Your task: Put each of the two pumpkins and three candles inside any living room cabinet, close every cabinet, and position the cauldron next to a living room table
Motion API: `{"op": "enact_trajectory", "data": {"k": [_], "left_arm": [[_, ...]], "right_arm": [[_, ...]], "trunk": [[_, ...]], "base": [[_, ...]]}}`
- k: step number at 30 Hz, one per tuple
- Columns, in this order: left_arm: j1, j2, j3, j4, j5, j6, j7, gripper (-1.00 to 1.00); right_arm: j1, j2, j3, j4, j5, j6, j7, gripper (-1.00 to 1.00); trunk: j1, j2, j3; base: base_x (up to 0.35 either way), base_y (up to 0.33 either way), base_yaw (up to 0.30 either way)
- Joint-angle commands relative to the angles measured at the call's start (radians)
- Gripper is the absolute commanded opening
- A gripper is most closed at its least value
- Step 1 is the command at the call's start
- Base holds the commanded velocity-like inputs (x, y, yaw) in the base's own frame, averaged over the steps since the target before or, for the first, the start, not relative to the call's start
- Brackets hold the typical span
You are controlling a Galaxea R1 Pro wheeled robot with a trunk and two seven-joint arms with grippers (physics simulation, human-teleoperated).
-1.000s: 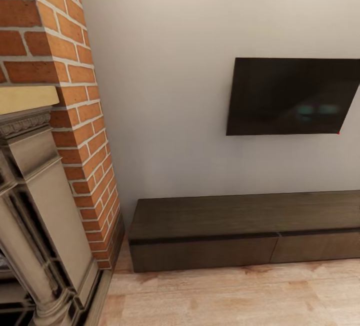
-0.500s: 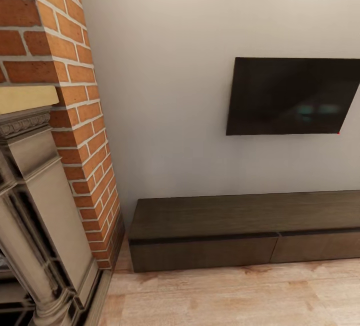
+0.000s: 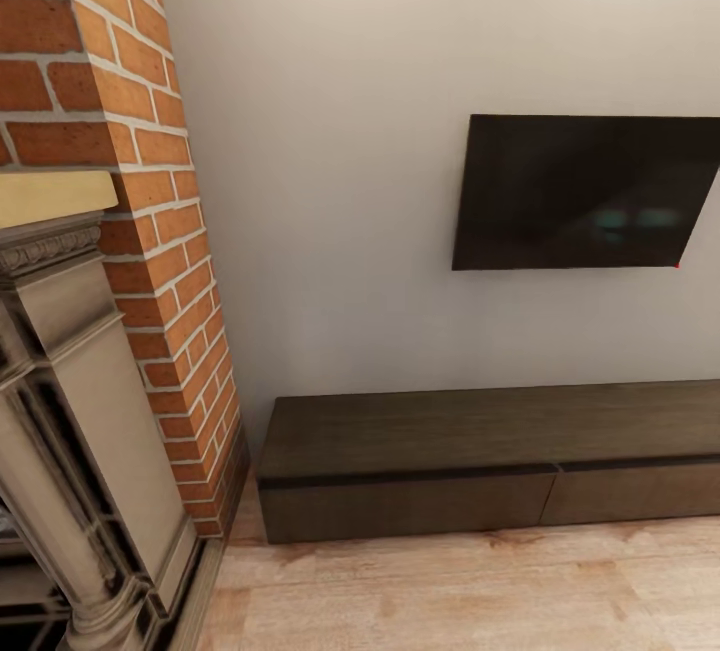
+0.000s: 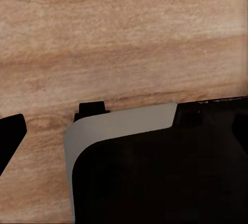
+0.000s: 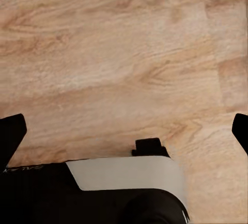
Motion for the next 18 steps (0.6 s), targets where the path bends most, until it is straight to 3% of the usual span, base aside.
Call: {"op": "enact_trajectory", "data": {"k": [1, 4, 5, 7, 10, 13, 17, 18], "left_arm": [[0.0, 0.001, 0.001, -0.002, 0.001, 0.004, -0.006, 1.0], [0.0, 0.003, 0.001, -0.004, 0.0, 0.019, -0.012, 1.0], [0.0, 0.002, 0.002, -0.003, 0.0, 0.022, -0.011, 1.0], [0.0, 0.0, 0.002, -0.003, -0.001, 0.024, -0.009, 1.0], [0.0, -0.003, 0.002, 0.001, -0.001, 0.024, -0.006, 1.0], [0.0, -0.004, 0.001, 0.006, -0.001, 0.025, -0.005, 1.0], [0.0, -0.005, -0.001, 0.009, -0.002, 0.025, -0.003, 1.0], [0.0, -0.006, -0.001, 0.009, -0.002, 0.025, -0.003, 1.0]], "right_arm": [[0.0, 0.0, 0.0, -0.034, -0.026, 0.018, 0.001, 1.0], [0.0, 0.001, 0.001, -0.269, -0.1, 0.166, 0.002, 1.0], [0.0, 0.001, 0.002, -0.388, -0.129, 0.244, 0.001, 1.0], [0.0, 0.001, 0.003, -0.497, -0.162, 0.319, 0.001, 1.0], [0.0, 0.002, 0.003, -0.569, -0.219, 0.367, 0.0, 1.0], [0.0, 0.003, 0.002, -0.597, -0.283, 0.373, 0.0, 1.0], [0.0, 0.002, 0.002, -0.661, -0.403, 0.379, 0.001, 1.0], [0.0, 0.002, 0.002, -0.671, -0.414, 0.38, 0.001, 1.0]], "trunk": [[0.0, 0.0, -0.001], [0.0, 0.0, -0.001], [0.0, 0.0, -0.001], [0.0, 0.0, -0.001], [0.0, 0.0, -0.001], [0.0, 0.0, -0.001], [0.0, 0.0, -0.001], [0.0, 0.0, -0.001]], "base": [[0.0, 0.0, 0.0], [0.0, 0.0, 0.0], [0.0, 0.0, 0.0], [0.0, 0.0, 0.0], [0.0, 0.0, 0.0], [0.0, 0.0, 0.0], [0.0, 0.0, 0.0], [0.0, 0.0, 0.0]]}}
